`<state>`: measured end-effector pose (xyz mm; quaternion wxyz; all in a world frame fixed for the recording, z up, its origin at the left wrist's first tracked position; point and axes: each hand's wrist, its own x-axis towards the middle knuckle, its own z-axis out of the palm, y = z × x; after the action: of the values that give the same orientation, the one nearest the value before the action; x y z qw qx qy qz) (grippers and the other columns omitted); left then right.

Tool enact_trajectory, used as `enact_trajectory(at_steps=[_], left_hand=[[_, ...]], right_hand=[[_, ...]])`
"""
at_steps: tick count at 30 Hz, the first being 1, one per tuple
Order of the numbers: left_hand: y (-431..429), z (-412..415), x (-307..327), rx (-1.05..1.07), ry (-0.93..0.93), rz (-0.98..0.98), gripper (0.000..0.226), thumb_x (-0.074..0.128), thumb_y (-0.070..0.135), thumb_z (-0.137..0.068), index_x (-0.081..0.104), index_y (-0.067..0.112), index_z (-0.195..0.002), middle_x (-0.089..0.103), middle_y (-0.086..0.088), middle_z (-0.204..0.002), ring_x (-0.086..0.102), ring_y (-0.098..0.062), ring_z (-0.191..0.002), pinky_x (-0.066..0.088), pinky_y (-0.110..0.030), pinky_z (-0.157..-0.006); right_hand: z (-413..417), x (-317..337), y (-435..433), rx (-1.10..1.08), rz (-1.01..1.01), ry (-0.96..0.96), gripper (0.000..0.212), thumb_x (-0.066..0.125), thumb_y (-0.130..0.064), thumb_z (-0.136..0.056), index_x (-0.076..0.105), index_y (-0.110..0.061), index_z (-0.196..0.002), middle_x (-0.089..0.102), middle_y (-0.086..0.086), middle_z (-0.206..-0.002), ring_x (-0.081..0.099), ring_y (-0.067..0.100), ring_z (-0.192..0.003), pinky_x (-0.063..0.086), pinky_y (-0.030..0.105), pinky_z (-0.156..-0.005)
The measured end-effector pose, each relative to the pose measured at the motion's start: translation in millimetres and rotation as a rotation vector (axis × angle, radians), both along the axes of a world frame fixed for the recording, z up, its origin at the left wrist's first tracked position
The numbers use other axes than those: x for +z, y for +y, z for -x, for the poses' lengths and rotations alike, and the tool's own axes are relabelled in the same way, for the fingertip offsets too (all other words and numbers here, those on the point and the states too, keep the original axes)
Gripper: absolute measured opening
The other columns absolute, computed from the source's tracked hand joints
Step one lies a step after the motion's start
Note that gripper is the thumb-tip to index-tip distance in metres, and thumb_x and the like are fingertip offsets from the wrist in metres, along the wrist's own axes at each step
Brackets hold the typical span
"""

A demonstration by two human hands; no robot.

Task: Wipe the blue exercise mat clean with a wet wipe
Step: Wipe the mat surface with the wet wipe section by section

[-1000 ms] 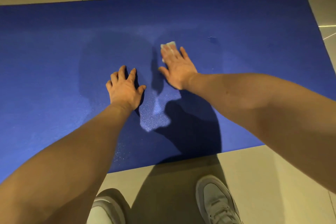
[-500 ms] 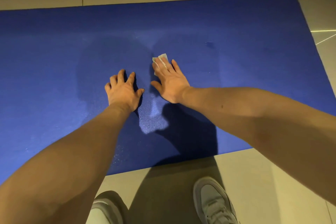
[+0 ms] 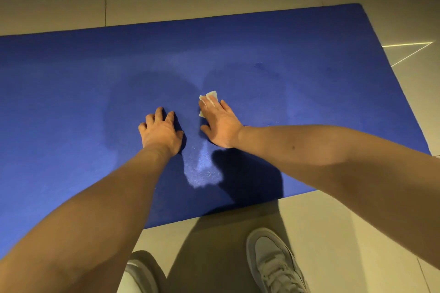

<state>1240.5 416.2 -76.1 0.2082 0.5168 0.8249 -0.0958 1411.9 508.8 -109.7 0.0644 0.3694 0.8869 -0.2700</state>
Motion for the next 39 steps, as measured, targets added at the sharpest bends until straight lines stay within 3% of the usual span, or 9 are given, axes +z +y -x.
enact_trajectory(at_steps=[7,11,16,20,23,27,30,33,39], left_hand=[[-11.9,-23.3,25.2,0.112,-0.259,-0.203,0.044,0.054,0.045,-0.098,0.056,0.025,-0.138,0.051,-0.001,-0.144,0.038,-0.030,-0.132,0.029,-0.042,-0.105],[-18.9,-37.7,47.3,0.265,-0.459,-0.265,0.043,0.056,0.042,-0.099,0.055,0.026,-0.139,0.059,0.003,-0.139,0.047,-0.026,-0.131,0.031,-0.040,-0.111],[-30.5,-45.0,66.1,0.421,-0.687,-0.285,0.045,0.066,0.031,-0.096,0.058,0.014,-0.137,0.067,-0.002,-0.122,0.061,-0.023,-0.117,0.045,-0.041,-0.108],[-36.6,-54.1,85.9,0.473,-0.705,-0.341,0.008,0.069,0.018,-0.094,0.070,0.013,-0.100,0.063,0.002,-0.079,0.057,-0.019,-0.075,0.051,-0.029,-0.070],[-41.3,-65.9,104.8,0.469,-0.681,-0.343,0.011,0.065,0.017,-0.094,0.067,0.013,-0.084,0.056,0.002,-0.065,0.045,-0.015,-0.054,0.038,-0.024,-0.051],[-43.1,-74.4,128.2,0.412,-0.667,-0.385,0.021,0.061,0.019,-0.094,0.071,0.001,-0.088,0.066,-0.011,-0.075,0.045,-0.016,-0.055,0.039,-0.024,-0.053],[-38.9,-79.3,142.5,0.415,-0.670,-0.453,0.025,0.060,0.020,-0.094,0.068,-0.003,-0.090,0.062,-0.011,-0.071,0.050,-0.022,-0.062,0.045,-0.027,-0.056],[-39.7,-75.2,156.7,0.378,-0.644,-0.513,0.039,0.057,0.033,-0.098,0.066,-0.003,-0.086,0.065,-0.019,-0.072,0.053,-0.024,-0.063,0.053,-0.036,-0.061],[-37.7,-57.7,172.6,0.273,-0.691,-0.546,0.015,0.067,0.018,-0.091,0.067,0.007,-0.081,0.063,-0.001,-0.064,0.056,-0.022,-0.064,0.049,-0.035,-0.065]], right_hand=[[-2.2,25.3,-17.1,-0.546,0.463,0.399,0.033,0.048,-0.005,-0.103,0.059,-0.012,-0.133,0.072,0.008,-0.121,0.066,0.024,-0.113,0.048,0.031,-0.102],[-5.3,46.1,-33.8,-0.560,0.459,0.465,0.015,0.041,0.004,-0.096,0.050,-0.008,-0.098,0.062,0.000,-0.074,0.058,0.012,-0.065,0.047,0.017,-0.062],[-19.6,65.9,-45.4,-0.437,0.399,0.494,0.015,0.046,0.006,-0.099,0.044,-0.008,-0.102,0.053,-0.001,-0.086,0.055,0.007,-0.073,0.047,0.019,-0.055],[-31.7,84.0,-44.8,-0.374,0.342,0.547,0.017,0.060,0.002,-0.095,0.046,-0.007,-0.100,0.052,0.000,-0.090,0.052,0.006,-0.074,0.041,0.015,-0.062],[-33.6,101.5,-46.4,-0.419,0.378,0.502,0.025,0.067,-0.010,-0.093,0.043,-0.011,-0.100,0.053,0.000,-0.090,0.054,0.014,-0.074,0.048,0.028,-0.064],[-21.2,135.8,-47.2,-0.561,0.289,0.199,0.031,0.075,-0.023,-0.088,0.046,-0.013,-0.093,0.052,0.007,-0.089,0.054,0.027,-0.073,0.051,0.043,-0.068],[-14.2,168.2,-49.1,-0.622,0.543,0.349,0.025,0.057,-0.002,-0.094,0.050,-0.015,-0.074,0.058,0.008,-0.073,0.059,0.026,-0.064,0.055,0.033,-0.059],[-6.4,195.5,-53.3,-0.827,0.827,0.539,0.013,0.053,-0.005,-0.100,0.066,-0.002,-0.100,0.065,0.014,-0.087,0.064,0.024,-0.063,0.056,0.026,-0.047],[3.9,209.4,-39.9,-0.828,0.775,0.488,0.016,0.061,-0.005,-0.098,0.068,0.000,-0.112,0.076,0.012,-0.103,0.077,0.032,-0.085,0.064,0.042,-0.078]])
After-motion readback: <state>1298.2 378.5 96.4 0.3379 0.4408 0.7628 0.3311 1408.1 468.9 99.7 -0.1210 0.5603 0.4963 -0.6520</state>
